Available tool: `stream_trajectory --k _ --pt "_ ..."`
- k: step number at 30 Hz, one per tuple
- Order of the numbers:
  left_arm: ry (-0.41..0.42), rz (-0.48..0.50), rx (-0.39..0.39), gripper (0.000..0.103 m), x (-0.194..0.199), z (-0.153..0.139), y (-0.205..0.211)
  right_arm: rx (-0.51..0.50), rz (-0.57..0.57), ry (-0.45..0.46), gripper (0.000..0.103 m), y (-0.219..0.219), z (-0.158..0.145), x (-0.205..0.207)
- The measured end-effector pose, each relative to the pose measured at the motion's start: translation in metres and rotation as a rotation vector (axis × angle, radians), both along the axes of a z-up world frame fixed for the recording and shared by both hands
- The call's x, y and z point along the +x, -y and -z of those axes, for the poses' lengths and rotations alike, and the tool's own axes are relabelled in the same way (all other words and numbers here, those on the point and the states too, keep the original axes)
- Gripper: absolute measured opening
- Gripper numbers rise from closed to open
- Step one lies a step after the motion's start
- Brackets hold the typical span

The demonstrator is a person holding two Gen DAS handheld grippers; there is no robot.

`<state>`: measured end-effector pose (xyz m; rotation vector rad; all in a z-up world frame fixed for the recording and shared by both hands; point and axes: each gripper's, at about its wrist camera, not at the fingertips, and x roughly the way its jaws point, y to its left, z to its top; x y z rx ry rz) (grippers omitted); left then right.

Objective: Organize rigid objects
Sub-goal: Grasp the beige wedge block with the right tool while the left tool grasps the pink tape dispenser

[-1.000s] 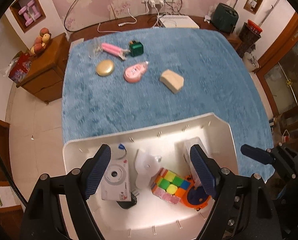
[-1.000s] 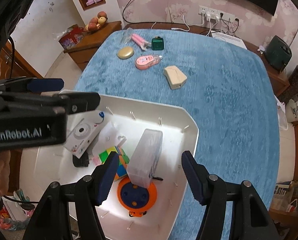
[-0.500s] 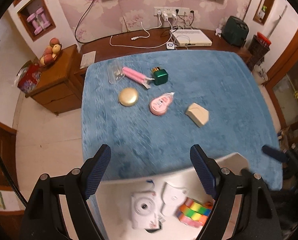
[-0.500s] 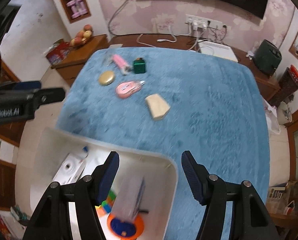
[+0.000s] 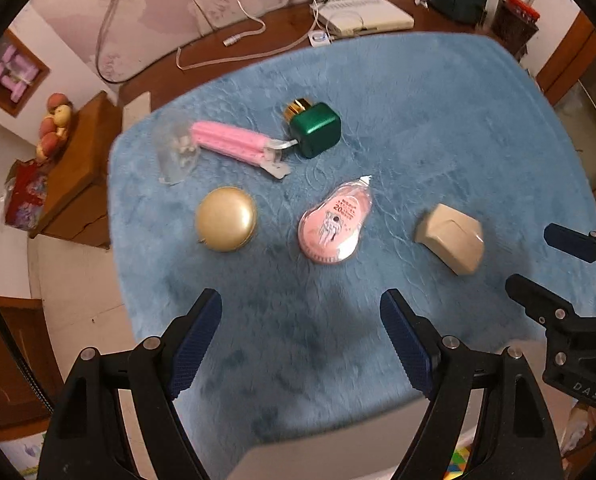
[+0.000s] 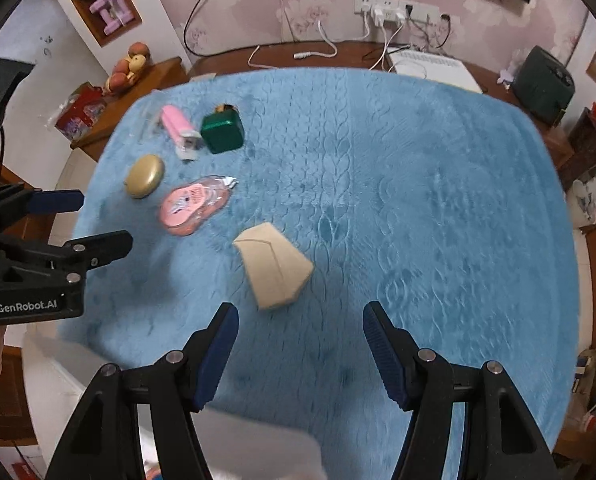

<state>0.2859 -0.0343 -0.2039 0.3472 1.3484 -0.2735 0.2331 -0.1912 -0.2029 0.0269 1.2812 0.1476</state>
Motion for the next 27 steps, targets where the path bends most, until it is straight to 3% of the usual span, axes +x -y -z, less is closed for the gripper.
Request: stream_trajectory --k 6,12,22,25,26,27 --pt "-0.049 0.006 0.004 0.084 0.021 0.031 0.009 -0.028 -0.045 -0.070 0.066 -0.010 0.032 0.023" --pt "-0.079 0.009 0.018 0.084 0.030 0.052 0.018 -0.031 -0.087 -0.101 0.066 -0.015 0.037 0.034" --pt "-0.086 -0.010 0.021 0.083 0.044 0.061 0.025 -0.081 -0.117 -0.175 0.065 -0.025 0.057 0.054" --pt "-0.090 -0.007 0.015 0.078 0.045 0.062 0.027 -0.106 -0.133 -0.174 0.058 -0.029 0.058 0.053" --pt "-0.095 0.002 0.011 0.075 0.044 0.063 0.029 -0.101 -0.140 -0.175 0.050 -0.032 0.057 0.051" --pt "-0.100 0.008 0.007 0.068 0.044 0.063 0.030 -0.103 -0.142 -0.175 0.049 -0.033 0.056 0.051"
